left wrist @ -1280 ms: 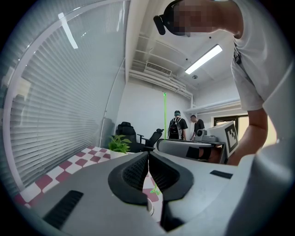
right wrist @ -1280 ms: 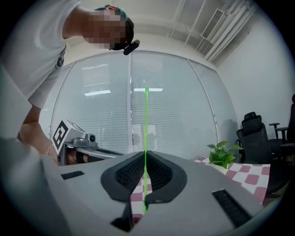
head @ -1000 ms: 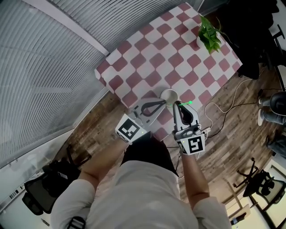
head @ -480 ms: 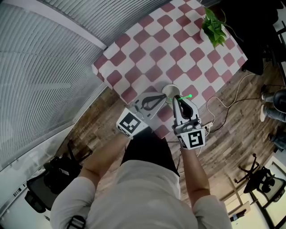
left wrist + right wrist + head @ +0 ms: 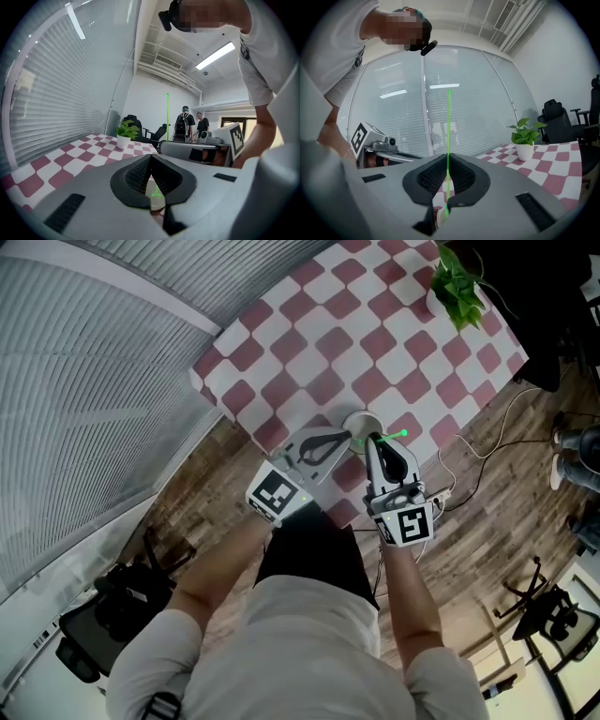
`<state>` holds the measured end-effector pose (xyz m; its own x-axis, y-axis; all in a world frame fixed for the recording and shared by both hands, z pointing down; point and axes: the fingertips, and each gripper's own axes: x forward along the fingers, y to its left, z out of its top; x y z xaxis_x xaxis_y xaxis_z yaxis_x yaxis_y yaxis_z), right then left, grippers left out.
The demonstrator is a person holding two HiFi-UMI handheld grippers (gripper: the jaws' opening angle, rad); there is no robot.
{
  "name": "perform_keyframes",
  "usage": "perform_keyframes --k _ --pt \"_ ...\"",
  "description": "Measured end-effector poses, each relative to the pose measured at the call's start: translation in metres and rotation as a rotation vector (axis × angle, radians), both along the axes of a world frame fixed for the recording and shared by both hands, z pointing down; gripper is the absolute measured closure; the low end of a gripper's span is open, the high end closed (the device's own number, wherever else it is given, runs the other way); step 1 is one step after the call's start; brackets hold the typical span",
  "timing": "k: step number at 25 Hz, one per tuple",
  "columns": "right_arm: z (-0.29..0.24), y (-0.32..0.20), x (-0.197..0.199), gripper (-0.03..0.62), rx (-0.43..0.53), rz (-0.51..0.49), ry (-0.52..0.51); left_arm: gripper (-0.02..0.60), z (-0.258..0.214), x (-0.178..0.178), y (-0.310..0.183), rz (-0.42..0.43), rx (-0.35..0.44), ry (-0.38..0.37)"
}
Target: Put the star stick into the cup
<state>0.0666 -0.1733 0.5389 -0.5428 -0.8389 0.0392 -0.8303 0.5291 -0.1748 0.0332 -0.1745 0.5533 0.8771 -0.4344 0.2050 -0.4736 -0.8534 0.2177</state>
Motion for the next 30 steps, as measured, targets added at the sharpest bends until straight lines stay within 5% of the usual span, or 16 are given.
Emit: perform_keyframes --k 30 --pt "0.045 -0.005 -0.009 0.556 -0.068 -0.016 0.038 0.549 0.037 0.001 -0.008 -0.011 -0.049 -0.046"
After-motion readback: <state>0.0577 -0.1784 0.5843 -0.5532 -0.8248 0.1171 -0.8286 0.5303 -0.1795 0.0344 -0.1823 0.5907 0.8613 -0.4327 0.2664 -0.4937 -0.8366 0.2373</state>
